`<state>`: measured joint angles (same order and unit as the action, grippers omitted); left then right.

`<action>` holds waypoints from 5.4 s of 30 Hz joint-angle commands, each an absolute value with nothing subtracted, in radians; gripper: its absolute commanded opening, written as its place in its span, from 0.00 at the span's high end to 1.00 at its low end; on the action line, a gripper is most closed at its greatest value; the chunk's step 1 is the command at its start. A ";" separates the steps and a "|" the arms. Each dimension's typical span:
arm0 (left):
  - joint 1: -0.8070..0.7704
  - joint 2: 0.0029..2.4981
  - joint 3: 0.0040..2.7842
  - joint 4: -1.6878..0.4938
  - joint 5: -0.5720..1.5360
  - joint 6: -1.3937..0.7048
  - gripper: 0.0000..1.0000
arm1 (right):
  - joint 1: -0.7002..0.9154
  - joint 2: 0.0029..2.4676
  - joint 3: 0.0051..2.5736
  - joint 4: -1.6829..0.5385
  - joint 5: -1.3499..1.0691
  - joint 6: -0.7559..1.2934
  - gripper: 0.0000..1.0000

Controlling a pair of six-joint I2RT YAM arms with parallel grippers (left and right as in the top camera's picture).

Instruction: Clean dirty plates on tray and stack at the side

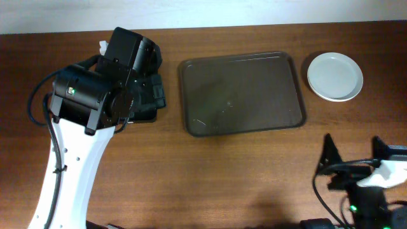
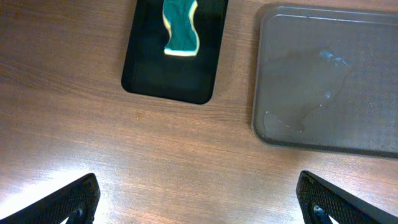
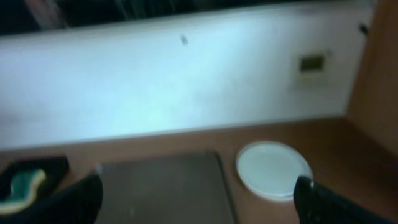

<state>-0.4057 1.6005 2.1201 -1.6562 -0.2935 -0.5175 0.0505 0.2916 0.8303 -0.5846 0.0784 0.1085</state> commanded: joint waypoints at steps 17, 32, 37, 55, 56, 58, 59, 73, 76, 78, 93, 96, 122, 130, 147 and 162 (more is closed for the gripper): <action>-0.408 1.591 2.117 -1.655 -0.310 -0.527 0.01 | 0.070 0.003 0.039 0.110 0.035 0.074 0.02; -0.408 1.591 2.117 -1.655 -0.310 -0.527 0.01 | 0.071 0.003 0.006 -0.081 0.038 0.006 0.02; -0.408 1.591 2.117 -1.655 -0.310 -0.527 0.01 | 0.071 0.004 0.006 -0.080 0.037 0.004 0.02; -0.408 1.586 2.115 -1.688 -0.340 -0.348 0.01 | 0.071 0.004 0.006 -0.080 0.037 0.004 0.02; -0.408 1.586 2.114 -1.688 -0.327 -0.283 0.01 | 0.071 0.004 0.006 -0.080 0.037 0.004 0.02; -0.408 1.589 2.097 -1.688 -0.290 -0.159 0.01 | 0.071 0.004 0.006 -0.080 0.037 0.004 0.02; -0.408 1.590 2.077 -1.688 -0.287 -0.133 0.01 | 0.071 0.004 0.006 -0.080 0.037 0.004 0.02; -0.230 0.796 0.811 -0.592 -0.094 0.212 0.01 | 0.071 0.004 0.006 -0.080 0.037 0.004 0.02; -0.137 0.623 0.585 -0.376 -0.033 0.211 0.01 | 0.071 0.004 0.006 -0.080 0.037 0.004 0.02; -0.064 0.511 0.441 -0.239 0.014 0.212 0.01 | 0.071 0.004 0.006 -0.080 0.037 0.004 0.02; 0.086 0.214 0.008 0.254 0.049 0.211 0.01 | 0.071 0.004 0.006 -0.080 0.037 0.004 0.02; 0.109 0.185 0.008 0.206 0.049 0.211 0.01 | 0.071 0.004 0.006 -0.080 0.037 0.004 0.02; 0.055 0.005 0.008 -0.076 -0.110 -0.068 0.01 | 0.071 0.004 0.006 -0.080 0.037 0.004 0.02; 0.055 0.005 0.009 -0.076 -0.098 -0.033 0.00 | 0.071 0.004 0.006 -0.080 0.037 0.004 0.02; 0.055 0.005 0.009 -0.076 -0.098 -0.033 0.01 | 0.071 0.004 0.006 -0.080 0.037 0.004 0.02; 0.055 0.005 0.009 -0.076 -0.098 -0.033 0.01 | 0.071 0.004 0.006 -0.080 0.037 0.004 0.01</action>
<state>0.0570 0.0147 0.0109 -0.0731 -0.0864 -0.0208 0.0761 0.0101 0.0109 -0.0727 0.0360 0.0032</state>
